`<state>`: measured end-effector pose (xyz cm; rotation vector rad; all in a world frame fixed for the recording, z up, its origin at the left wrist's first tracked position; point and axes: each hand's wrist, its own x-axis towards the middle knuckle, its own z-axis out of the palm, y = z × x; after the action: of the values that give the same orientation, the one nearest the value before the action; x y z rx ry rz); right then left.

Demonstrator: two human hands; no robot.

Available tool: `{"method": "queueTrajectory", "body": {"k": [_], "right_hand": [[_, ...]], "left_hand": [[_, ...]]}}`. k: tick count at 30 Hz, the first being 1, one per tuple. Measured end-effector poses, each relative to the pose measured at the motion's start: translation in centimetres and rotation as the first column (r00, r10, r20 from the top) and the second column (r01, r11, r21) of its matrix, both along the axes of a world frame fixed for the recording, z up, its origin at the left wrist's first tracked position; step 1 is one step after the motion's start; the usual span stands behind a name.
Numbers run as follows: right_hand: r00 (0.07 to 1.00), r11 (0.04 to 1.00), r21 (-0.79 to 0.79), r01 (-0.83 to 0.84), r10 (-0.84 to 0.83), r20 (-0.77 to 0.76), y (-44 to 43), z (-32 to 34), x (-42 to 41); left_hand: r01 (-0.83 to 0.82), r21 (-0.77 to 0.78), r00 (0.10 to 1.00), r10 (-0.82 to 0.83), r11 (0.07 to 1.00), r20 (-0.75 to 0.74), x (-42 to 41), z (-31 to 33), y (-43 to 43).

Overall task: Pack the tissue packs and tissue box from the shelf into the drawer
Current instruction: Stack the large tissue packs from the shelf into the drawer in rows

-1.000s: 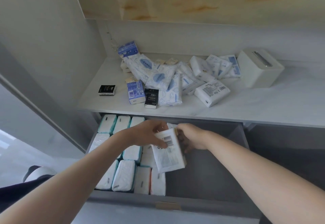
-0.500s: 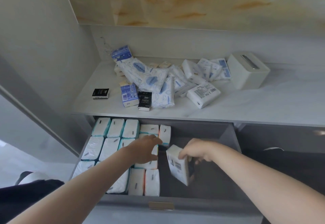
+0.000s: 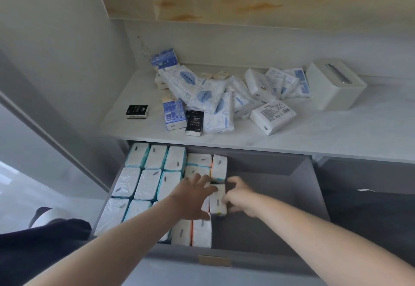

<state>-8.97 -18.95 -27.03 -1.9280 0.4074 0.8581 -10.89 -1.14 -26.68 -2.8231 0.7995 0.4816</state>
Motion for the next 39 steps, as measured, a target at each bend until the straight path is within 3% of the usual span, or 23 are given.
{"method": "queueTrajectory", "body": {"k": [2,5,10,13,16,18,20,22,29,34,39], "right_hand": [[0.97,0.971,-0.08,-0.226,0.231,0.069,-0.4,-0.1,0.4],[0.852,0.843,-0.227,-0.488,0.516,0.086,-0.8,-0.5,0.0],[0.846,0.859,-0.339,-0.384,0.475,0.244,-0.4,-2.2,-0.6],[0.814,0.81,-0.395,-0.433,0.54,0.215,-0.1,-2.4,-0.3],[0.765,0.713,-0.447,-0.54,0.637,0.092,-0.1,-1.4,0.2],[0.698,0.585,-0.549,-0.597,0.716,0.004,-0.2,-0.1,0.7],[0.645,0.505,-0.63,-0.59,0.764,0.009,-0.2,1.8,1.4],[0.617,0.519,-0.654,-0.551,0.781,0.1,0.1,3.8,2.1],[0.556,0.751,-0.577,-0.321,0.643,0.527,3.3,10.0,4.7],[0.488,0.81,-0.54,-0.229,0.575,0.657,6.8,13.5,9.6],[0.395,0.773,-0.605,-0.191,0.625,0.674,12.3,16.0,16.2]], "left_hand": [[-0.028,0.005,0.999,0.028,1.0,0.026,-0.1,-0.4,-0.6],[-0.078,-0.04,0.997,0.079,0.996,0.009,0.2,-0.6,-1.1],[-0.064,-0.04,0.996,0.062,0.997,-0.064,1.1,0.0,-0.3],[-0.055,-0.036,0.997,0.054,0.998,-0.051,0.9,-0.1,-0.2],[-0.042,-0.019,0.997,0.041,0.999,-0.073,0.9,0.0,0.2],[-0.038,-0.027,0.994,0.035,0.999,-0.107,1.1,0.4,0.7],[-0.085,-0.089,0.986,0.071,0.992,-0.148,1.6,1.4,1.0],[-0.18,-0.183,0.972,0.146,0.967,-0.183,2.4,2.8,1.4],[-0.331,-0.427,0.941,0.329,0.842,-0.081,6.6,9.6,5.2],[-0.337,-0.508,0.913,0.408,0.793,0.032,10.3,13.1,8.6],[-0.398,-0.602,0.84,0.539,0.693,0.065,14.7,13.2,12.5]]}}
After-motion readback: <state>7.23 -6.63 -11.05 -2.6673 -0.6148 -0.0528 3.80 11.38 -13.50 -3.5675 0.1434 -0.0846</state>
